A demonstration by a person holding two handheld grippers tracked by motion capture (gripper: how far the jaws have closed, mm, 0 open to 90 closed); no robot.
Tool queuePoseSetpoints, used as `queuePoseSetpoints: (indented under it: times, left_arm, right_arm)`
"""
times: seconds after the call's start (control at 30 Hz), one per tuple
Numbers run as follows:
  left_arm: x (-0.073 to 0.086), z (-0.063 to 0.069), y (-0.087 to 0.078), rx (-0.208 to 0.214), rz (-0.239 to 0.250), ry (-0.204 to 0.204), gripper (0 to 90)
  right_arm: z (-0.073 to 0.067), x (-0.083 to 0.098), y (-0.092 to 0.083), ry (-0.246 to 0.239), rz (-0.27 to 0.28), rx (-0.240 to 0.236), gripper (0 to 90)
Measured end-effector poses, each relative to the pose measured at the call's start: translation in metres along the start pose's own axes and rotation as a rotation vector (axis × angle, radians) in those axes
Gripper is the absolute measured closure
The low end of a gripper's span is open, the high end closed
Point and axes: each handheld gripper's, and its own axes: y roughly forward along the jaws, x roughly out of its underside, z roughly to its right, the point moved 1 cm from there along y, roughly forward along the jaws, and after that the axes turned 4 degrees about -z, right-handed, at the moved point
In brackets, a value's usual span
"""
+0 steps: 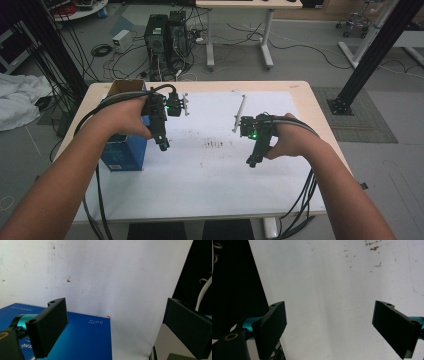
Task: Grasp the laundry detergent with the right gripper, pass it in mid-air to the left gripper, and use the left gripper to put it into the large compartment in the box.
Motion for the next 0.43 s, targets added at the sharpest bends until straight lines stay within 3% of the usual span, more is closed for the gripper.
queuePoseSetpoints:
  times: [0.43]
  left_arm:
    - [0.0001,0.0039,0.0000,0.003,0.014,0.007,5.5]
  right_arm:
    - [-0.0016,-0.0006,-0.0005,-0.003,0.007,0.008,11.5]
